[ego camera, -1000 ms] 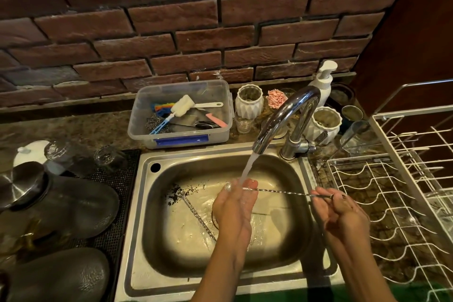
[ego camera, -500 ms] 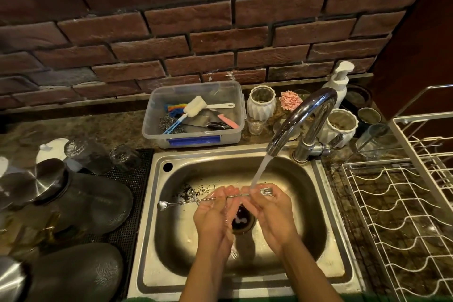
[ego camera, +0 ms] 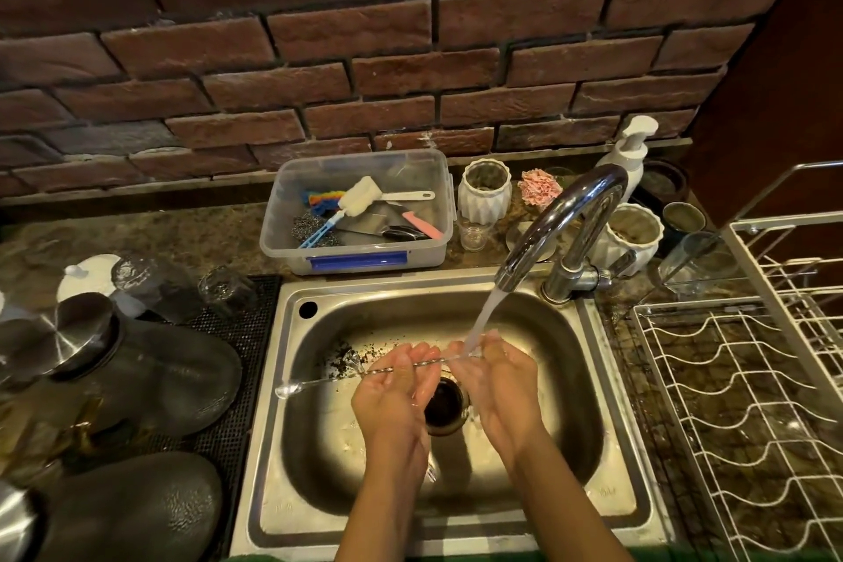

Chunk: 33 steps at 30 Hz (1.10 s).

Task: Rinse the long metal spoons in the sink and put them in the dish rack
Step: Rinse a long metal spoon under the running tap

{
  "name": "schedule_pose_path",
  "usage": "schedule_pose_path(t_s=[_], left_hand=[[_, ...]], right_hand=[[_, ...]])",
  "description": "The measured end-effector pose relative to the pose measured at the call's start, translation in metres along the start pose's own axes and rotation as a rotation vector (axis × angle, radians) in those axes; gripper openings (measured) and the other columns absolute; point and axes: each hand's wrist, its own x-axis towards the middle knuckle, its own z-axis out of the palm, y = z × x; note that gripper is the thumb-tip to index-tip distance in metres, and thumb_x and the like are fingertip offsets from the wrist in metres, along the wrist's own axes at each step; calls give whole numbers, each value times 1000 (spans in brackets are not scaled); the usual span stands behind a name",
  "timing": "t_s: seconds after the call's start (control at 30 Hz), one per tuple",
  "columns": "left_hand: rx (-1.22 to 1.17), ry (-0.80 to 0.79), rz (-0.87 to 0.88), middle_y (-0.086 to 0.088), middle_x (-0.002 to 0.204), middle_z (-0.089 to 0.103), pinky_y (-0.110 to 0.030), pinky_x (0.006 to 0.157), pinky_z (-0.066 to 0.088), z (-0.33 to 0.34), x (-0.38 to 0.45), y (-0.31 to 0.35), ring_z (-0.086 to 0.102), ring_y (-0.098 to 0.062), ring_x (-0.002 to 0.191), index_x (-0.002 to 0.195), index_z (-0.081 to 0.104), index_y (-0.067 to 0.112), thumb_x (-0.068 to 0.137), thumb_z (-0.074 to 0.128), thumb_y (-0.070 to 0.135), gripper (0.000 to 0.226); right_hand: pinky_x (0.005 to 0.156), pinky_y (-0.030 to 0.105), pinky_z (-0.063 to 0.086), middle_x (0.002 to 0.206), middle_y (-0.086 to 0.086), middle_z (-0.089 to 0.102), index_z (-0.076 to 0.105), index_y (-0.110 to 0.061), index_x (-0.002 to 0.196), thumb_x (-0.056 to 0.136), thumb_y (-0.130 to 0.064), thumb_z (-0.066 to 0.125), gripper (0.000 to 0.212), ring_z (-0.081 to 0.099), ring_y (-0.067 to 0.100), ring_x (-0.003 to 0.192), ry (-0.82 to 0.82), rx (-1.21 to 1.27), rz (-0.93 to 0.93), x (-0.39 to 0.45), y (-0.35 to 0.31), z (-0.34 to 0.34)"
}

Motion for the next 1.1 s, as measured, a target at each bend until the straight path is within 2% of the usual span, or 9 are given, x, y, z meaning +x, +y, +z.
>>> schedule_pose_path(t_s=[0.13, 0.27, 0.37, 0.43, 0.5, 0.6, 0.77, 0.9, 1.1], left_hand=[[110, -63, 90, -19, 99, 77, -34, 79, 63, 0, -6, -11, 76, -29, 95, 110, 63, 2, 100, 51, 1, 17], [381, -145, 289, -9, 93, 78, -34, 82, 62, 6, -7, -22, 76, -23, 92, 103, 69, 10, 100, 52, 2, 18], [618, -214, 375, -8, 82, 76, -31, 74, 61, 13, -4, -32, 73, -18, 79, 95, 73, 13, 98, 56, 5, 18], [764, -259, 365, -11, 72, 70, -34, 62, 54, 12, 1, -39, 63, -17, 65, 83, 72, 15, 97, 57, 7, 22], [900, -291, 346, -15, 67, 66, -42, 58, 50, 4, 8, -44, 56, -18, 59, 75, 69, 12, 97, 56, 9, 26], [989, -302, 310, -14, 65, 65, -42, 61, 53, -11, 17, -46, 56, -14, 57, 77, 69, 9, 98, 54, 4, 26], [1038, -365, 274, -13, 77, 75, -42, 70, 57, -23, 27, -49, 66, -23, 69, 96, 78, 17, 97, 60, 6, 21], [1061, -384, 277, 14, 80, 75, -24, 73, 59, -30, 31, -53, 70, -4, 73, 93, 75, 40, 94, 65, 8, 34], [1077, -366, 227, 22, 64, 72, -9, 56, 48, -47, 44, -66, 68, 4, 61, 85, 78, 35, 90, 69, 24, 15]], right_hand=[[88, 41, 60, 96, 30, 75, 62, 13, 102, 106, -18, 45, 35, 75, 36, 95, 23, 23, 63, 3, -2, -14], [73, 36, 63, 89, 25, 74, 64, 10, 100, 101, -8, 55, 20, 75, 31, 82, 138, -73, 176, 7, 7, -32], [61, 34, 59, 78, 23, 69, 67, 5, 90, 97, -6, 58, 16, 66, 26, 68, 114, -363, 262, 3, 23, -48], [67, 42, 59, 84, 28, 68, 67, 3, 82, 97, -7, 55, 22, 61, 26, 73, 95, -674, 190, 3, 34, -57], [75, 46, 58, 83, 19, 70, 69, -1, 78, 97, -10, 55, 25, 61, 22, 74, 70, -910, 39, 3, 36, -60], [79, 37, 59, 85, 2, 74, 73, -16, 83, 97, -13, 60, 18, 68, 17, 84, 21, -901, -137, 5, 29, -56], [64, 20, 58, 79, -2, 76, 74, -23, 84, 91, -7, 65, 20, 71, 15, 75, -77, -838, -200, 10, 31, -41], [54, 16, 54, 75, 2, 75, 73, -18, 83, 90, -5, 68, 16, 69, 7, 63, -34, -849, -156, 20, 42, -37], [56, 30, 58, 73, 8, 75, 72, -5, 85, 91, -7, 69, 7, 66, 18, 57, -21, -889, -45, 37, 60, -40]])
